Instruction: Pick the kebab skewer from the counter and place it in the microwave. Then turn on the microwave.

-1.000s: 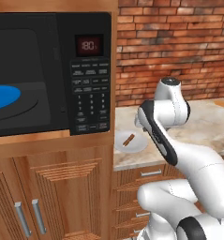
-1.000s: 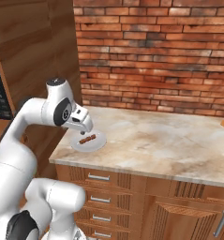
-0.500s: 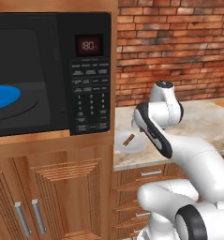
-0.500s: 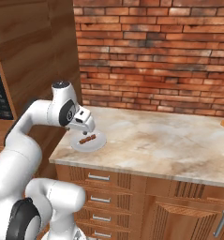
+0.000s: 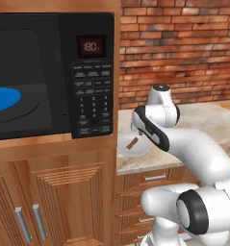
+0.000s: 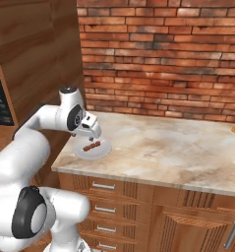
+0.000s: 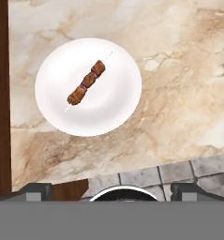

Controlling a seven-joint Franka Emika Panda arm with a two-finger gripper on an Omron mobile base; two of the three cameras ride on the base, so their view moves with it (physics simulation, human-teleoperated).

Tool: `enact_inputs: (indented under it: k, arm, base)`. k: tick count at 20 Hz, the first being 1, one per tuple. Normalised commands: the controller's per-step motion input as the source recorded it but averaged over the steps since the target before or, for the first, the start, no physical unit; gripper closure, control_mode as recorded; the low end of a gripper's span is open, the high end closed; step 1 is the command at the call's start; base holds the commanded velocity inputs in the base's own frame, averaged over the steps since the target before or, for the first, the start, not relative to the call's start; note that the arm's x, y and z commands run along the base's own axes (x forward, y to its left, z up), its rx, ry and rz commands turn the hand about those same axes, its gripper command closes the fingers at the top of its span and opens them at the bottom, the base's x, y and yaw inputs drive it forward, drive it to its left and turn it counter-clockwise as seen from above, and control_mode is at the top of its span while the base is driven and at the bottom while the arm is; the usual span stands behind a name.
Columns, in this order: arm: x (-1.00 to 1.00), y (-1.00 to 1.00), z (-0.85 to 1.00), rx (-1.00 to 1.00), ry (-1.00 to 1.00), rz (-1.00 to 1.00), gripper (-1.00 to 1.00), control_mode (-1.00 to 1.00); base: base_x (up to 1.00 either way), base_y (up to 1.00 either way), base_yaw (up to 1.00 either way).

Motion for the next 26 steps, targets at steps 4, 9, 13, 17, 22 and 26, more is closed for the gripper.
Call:
enact_inputs:
  k: [4, 9, 13, 17, 22, 26]
  arm:
    - [0.38, 0.00, -0.28, 0.00, 0.01, 0.00, -1.00, -1.00]
    - [0.39, 0.01, -0.30, 0.00, 0.01, 0.00, -1.00, -1.00]
    - [0.38, 0.00, -0.31, 0.00, 0.00, 0.00, -1.00, -1.00]
    - [0.37, 0.01, -0.30, 0.00, 0.00, 0.00, -1.00, -1.00]
    - [0.33, 0.06, -0.27, 0.00, 0.00, 0.00, -1.00, -1.00]
    - [0.34, 0.08, -0.26, 0.00, 0.01, 0.00, -1.00, -1.00]
  base:
    - [0.00, 0.00, 0.00]
    - [0.00, 0.00, 0.00]
    - [0.00, 0.00, 0.00]
    - [0.00, 0.00, 0.00]
    - [0.00, 0.00, 0.00]
    - [0.00, 0.00, 0.00]
